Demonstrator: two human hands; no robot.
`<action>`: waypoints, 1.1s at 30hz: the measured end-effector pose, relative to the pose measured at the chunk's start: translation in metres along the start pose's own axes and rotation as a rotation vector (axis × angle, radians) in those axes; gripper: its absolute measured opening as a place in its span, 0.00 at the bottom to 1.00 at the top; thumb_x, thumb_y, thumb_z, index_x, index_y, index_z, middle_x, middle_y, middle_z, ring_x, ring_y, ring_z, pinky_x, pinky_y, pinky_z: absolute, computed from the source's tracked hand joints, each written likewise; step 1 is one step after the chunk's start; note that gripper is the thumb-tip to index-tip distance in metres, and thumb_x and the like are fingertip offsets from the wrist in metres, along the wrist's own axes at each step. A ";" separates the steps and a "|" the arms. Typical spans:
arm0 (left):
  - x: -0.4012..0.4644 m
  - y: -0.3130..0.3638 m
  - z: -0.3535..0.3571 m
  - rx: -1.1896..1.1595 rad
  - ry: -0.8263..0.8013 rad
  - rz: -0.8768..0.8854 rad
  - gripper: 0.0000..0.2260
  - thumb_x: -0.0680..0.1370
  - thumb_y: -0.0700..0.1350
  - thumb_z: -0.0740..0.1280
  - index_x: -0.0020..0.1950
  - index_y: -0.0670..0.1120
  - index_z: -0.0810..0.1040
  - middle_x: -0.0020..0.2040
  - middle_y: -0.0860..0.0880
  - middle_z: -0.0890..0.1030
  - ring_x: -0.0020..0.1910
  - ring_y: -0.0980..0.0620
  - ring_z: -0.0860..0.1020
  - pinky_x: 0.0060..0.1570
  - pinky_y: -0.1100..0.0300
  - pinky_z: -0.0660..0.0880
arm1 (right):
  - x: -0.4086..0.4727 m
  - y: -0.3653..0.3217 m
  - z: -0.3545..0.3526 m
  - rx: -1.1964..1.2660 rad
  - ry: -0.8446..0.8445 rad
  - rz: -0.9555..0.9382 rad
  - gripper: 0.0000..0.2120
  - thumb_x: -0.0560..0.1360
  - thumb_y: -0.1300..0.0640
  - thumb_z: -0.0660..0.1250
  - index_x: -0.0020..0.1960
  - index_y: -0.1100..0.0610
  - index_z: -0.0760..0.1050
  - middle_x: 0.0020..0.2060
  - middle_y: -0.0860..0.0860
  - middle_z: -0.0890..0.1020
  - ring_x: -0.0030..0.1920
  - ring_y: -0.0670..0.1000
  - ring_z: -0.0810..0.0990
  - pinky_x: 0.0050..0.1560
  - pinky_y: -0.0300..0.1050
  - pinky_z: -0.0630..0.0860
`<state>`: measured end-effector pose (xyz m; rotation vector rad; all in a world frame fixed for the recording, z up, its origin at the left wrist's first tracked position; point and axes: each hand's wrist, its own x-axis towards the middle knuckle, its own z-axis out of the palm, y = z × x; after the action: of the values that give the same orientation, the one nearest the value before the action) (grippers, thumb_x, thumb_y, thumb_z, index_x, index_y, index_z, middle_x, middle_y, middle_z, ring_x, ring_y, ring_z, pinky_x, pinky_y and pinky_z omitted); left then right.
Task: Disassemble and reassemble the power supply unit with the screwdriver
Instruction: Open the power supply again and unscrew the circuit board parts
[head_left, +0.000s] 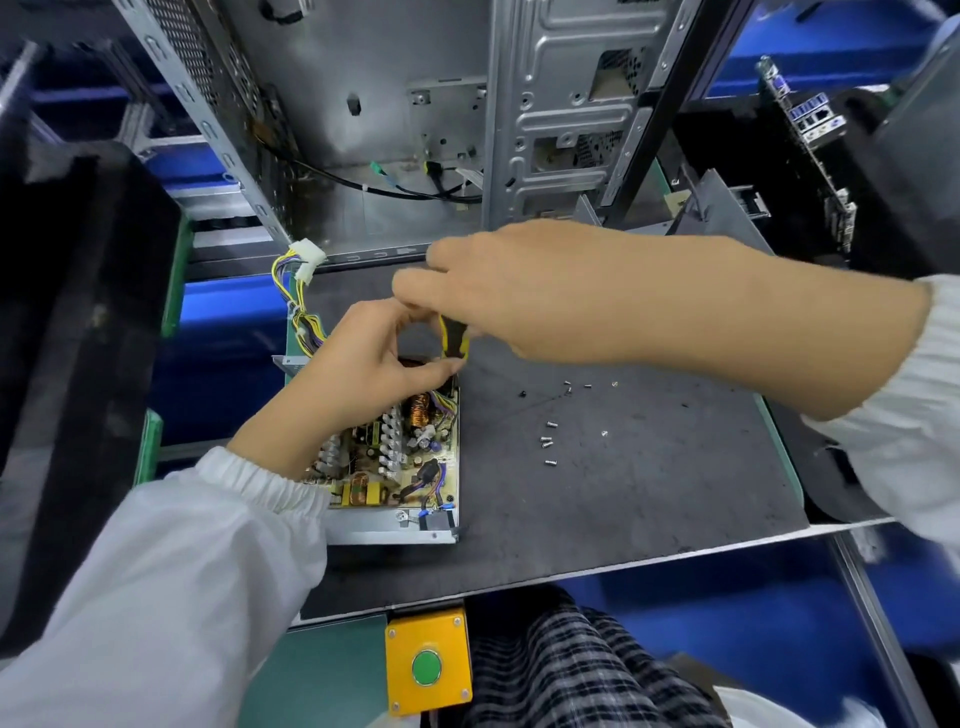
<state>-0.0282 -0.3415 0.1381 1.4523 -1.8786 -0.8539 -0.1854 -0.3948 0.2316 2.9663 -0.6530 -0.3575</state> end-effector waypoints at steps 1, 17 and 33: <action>-0.001 -0.001 0.000 -0.022 0.005 -0.013 0.19 0.71 0.36 0.75 0.48 0.59 0.74 0.43 0.65 0.80 0.48 0.72 0.76 0.53 0.68 0.71 | -0.001 0.000 -0.002 -0.020 -0.011 -0.026 0.13 0.76 0.61 0.61 0.60 0.55 0.66 0.42 0.51 0.64 0.29 0.49 0.61 0.25 0.44 0.52; -0.008 0.011 0.002 0.056 0.032 0.026 0.20 0.69 0.31 0.73 0.41 0.58 0.76 0.38 0.67 0.80 0.42 0.70 0.76 0.46 0.74 0.70 | -0.007 -0.012 -0.007 -0.165 -0.016 -0.030 0.09 0.78 0.61 0.57 0.58 0.59 0.70 0.33 0.52 0.63 0.29 0.53 0.64 0.26 0.44 0.51; -0.006 0.010 -0.007 0.054 -0.095 -0.040 0.10 0.72 0.37 0.76 0.51 0.43 0.81 0.48 0.47 0.84 0.49 0.57 0.78 0.52 0.69 0.70 | -0.016 -0.007 0.011 0.207 0.132 0.174 0.18 0.78 0.46 0.61 0.37 0.58 0.63 0.29 0.49 0.60 0.36 0.56 0.67 0.28 0.44 0.58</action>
<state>-0.0275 -0.3346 0.1499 1.5100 -1.9619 -0.9124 -0.1993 -0.3822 0.2237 3.0578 -0.9771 -0.0843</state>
